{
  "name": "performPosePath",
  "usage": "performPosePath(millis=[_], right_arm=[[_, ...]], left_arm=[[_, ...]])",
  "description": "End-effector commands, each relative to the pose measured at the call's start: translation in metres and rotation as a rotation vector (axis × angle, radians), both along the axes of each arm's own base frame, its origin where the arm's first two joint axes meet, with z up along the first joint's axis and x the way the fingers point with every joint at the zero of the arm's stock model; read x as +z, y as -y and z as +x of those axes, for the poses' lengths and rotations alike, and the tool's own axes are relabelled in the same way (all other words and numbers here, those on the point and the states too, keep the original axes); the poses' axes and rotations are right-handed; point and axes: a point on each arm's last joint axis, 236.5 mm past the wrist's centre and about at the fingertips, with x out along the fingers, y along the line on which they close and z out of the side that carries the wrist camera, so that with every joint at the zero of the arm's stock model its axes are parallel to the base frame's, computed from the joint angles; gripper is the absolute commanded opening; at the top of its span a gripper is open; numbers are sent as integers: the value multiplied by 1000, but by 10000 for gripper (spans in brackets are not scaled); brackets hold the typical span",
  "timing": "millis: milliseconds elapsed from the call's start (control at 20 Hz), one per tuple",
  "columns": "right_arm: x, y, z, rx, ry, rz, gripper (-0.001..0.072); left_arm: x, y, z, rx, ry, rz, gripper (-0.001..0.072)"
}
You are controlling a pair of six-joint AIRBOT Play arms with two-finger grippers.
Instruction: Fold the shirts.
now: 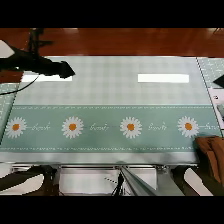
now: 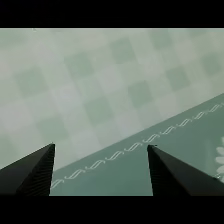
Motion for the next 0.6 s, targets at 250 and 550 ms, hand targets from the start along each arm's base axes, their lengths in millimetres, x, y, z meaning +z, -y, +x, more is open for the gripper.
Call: performPosePath(millis=[250, 550], right_arm=[[-66, -68, 28, 233, -180, -90, 605], [-69, -71, 30, 235, -184, -74, 604]], left_arm=[[-14, 13, -16, 97, -4, 286, 714], [-15, 13, -15, 106, -5, 281, 713]])
